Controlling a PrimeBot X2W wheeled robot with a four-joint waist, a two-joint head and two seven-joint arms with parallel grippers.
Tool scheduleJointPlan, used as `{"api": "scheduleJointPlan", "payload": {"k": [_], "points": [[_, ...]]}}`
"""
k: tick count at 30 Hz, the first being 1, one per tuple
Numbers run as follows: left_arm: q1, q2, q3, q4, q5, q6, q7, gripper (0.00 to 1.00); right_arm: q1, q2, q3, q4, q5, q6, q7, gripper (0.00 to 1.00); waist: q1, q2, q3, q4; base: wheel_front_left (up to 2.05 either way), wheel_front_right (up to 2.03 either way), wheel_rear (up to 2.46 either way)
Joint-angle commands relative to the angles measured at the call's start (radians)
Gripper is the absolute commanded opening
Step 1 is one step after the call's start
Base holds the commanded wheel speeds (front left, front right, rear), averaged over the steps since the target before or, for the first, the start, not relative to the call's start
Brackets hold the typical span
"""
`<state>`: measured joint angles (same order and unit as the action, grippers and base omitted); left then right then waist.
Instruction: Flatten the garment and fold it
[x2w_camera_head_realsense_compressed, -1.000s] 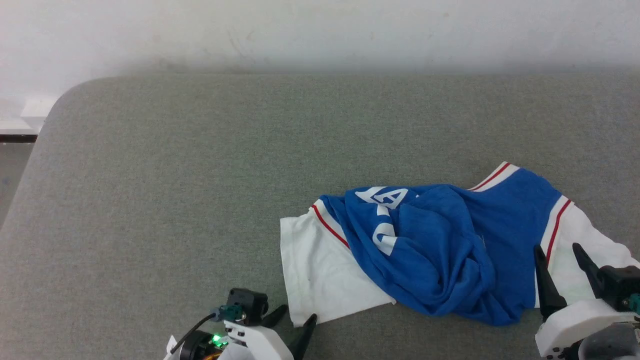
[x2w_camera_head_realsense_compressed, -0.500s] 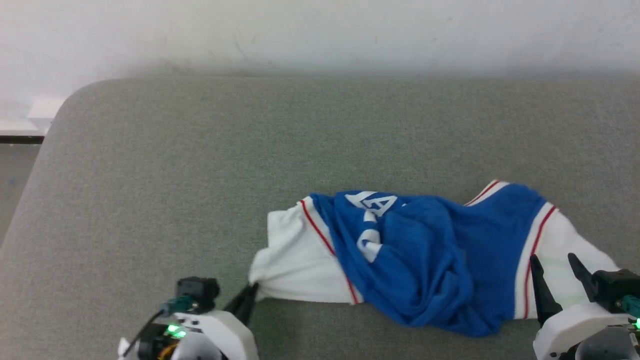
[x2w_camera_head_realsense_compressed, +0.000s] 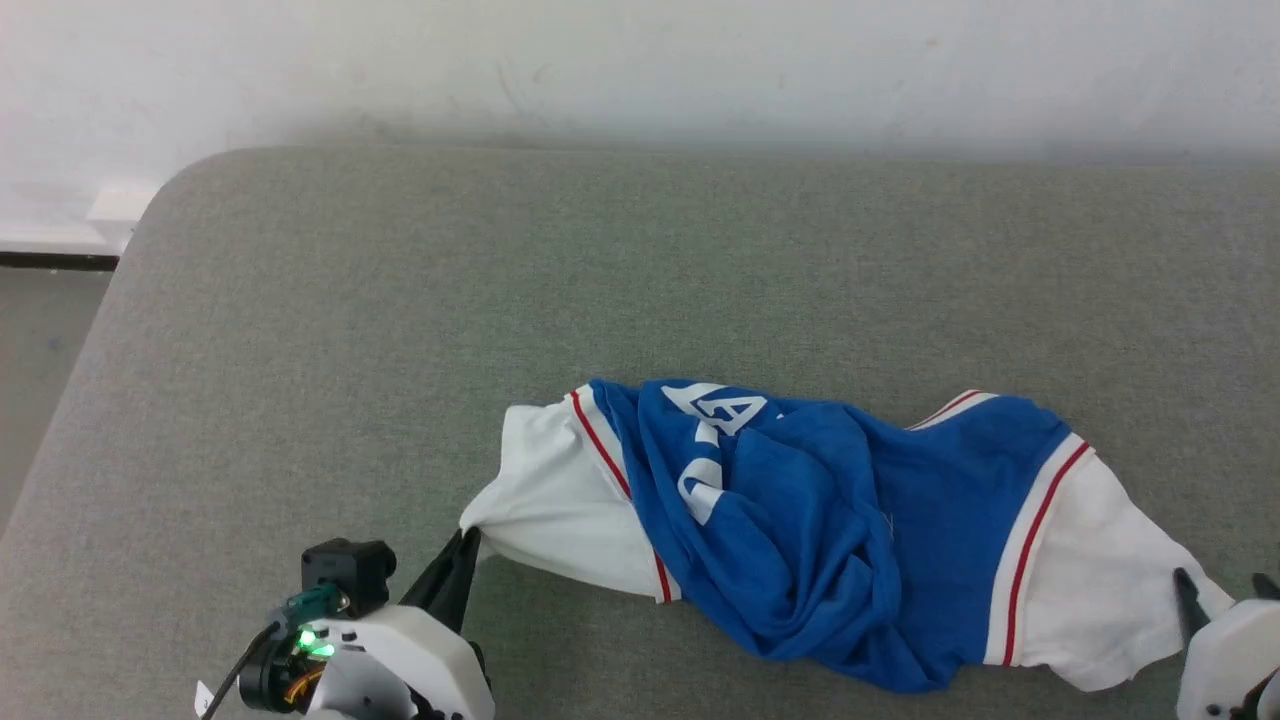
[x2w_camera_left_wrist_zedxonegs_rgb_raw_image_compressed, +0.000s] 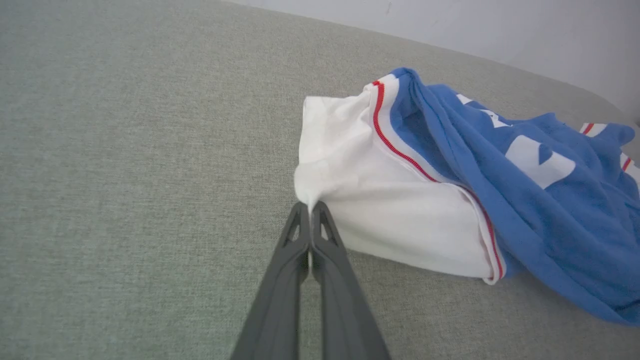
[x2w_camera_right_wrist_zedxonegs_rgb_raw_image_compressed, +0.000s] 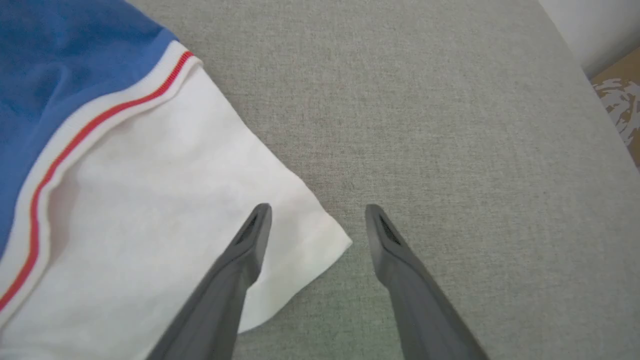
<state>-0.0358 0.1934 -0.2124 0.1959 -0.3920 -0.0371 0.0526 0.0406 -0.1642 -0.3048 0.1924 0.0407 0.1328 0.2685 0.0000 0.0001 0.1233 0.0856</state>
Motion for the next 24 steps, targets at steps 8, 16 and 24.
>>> {"api": "scheduleJointPlan", "payload": {"k": [8,16,24], "points": [[-0.008,0.005,-0.016,-0.037,0.003,0.005,0.000,0.00,-0.052,-0.056,-0.012,0.062,0.042,-0.002,0.192,1.00,0.0000,-0.0001,0.025,0.031,0.00,0.00,0.00],[0.002,0.010,-0.027,-0.047,-0.001,0.005,0.003,0.00,-0.059,-0.066,0.024,0.111,0.100,-0.002,0.138,0.00,0.0000,-0.0001,0.026,0.035,0.00,0.00,0.00],[-0.013,0.050,0.025,-0.138,-0.024,0.004,-0.030,0.00,-0.156,-0.134,-0.019,-0.003,0.099,-0.002,-0.050,0.00,0.0000,-0.0001,-0.037,0.011,0.00,0.00,0.00]]}}
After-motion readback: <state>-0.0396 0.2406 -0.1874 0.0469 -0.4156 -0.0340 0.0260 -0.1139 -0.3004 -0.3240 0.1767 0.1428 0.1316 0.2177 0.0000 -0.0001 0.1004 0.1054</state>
